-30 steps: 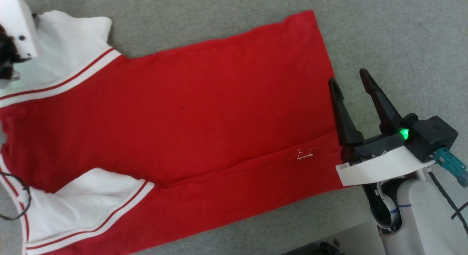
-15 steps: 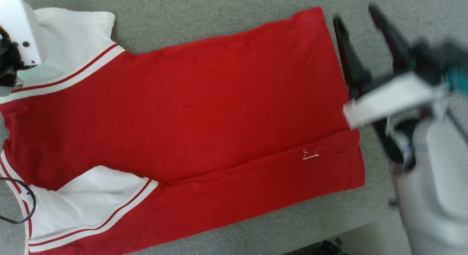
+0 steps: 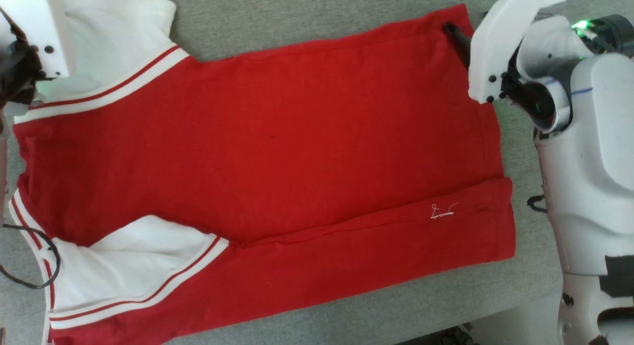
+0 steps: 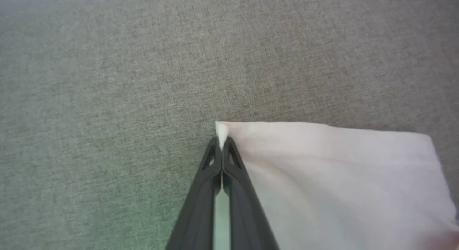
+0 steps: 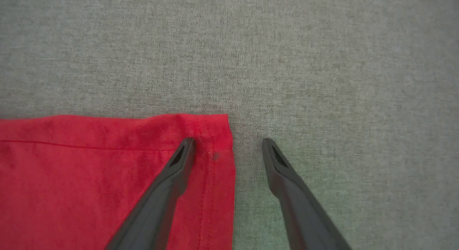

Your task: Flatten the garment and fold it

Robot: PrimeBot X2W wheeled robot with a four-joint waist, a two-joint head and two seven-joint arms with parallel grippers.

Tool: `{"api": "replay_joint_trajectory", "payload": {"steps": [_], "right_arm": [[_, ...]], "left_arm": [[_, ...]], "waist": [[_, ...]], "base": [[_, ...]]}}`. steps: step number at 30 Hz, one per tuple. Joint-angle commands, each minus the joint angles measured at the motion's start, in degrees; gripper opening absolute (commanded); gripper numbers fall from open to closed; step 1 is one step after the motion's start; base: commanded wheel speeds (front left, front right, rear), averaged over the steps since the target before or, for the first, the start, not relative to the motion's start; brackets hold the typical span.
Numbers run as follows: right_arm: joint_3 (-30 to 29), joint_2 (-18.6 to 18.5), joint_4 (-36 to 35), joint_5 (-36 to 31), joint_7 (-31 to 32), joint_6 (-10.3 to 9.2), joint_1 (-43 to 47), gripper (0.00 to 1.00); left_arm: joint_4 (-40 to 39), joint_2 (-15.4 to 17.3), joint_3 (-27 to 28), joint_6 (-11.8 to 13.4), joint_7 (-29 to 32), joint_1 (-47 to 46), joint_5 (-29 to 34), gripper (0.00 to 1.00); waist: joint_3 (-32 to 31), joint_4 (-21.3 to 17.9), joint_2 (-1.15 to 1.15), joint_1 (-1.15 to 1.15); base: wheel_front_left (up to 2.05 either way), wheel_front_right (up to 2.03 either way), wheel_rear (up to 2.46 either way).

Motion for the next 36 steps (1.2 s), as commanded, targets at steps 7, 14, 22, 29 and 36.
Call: {"api": "replay_joint_trajectory", "payload": {"steps": [7,14,22,29,36], "right_arm": [[1.0,0.2,0.1,-1.5,7.2,-0.10,-1.2,0.00],[2.0,0.0,-3.0,-1.2,-0.6,-0.10,1.2,0.00],[2.4,-0.9,-6.6,0.3,-14.9,-0.10,11.2,0.00],[0.9,-1.8,-9.0,1.7,-22.2,-0.10,21.1,0.00],[-0.1,-4.2,-10.2,2.5,-24.5,-0.10,29.3,0.00]], "left_arm": [[2.1,-0.5,-1.0,-1.7,-3.1,1.0,-0.3,0.00],[1.3,-1.6,0.7,-4.0,-21.0,4.0,1.0,0.00],[-4.1,-6.2,5.6,-3.8,-40.9,18.2,-2.5,0.00],[-13.3,-8.9,8.2,-0.4,-46.4,35.6,-4.8,0.00],[-18.6,-11.5,8.4,1.0,-47.1,48.5,-7.6,0.00]], "waist": [[-0.1,0.5,0.00,0.00],[-3.5,1.6,0.00,0.00],[-12.3,4.5,0.00,0.00],[-19.4,7.1,0.00,0.00],[-23.5,9.5,0.00,0.00]], "base": [[0.00,0.00,0.00],[0.00,0.00,0.00],[0.00,0.00,0.00],[0.00,0.00,0.00],[0.00,0.00,0.00]]}}
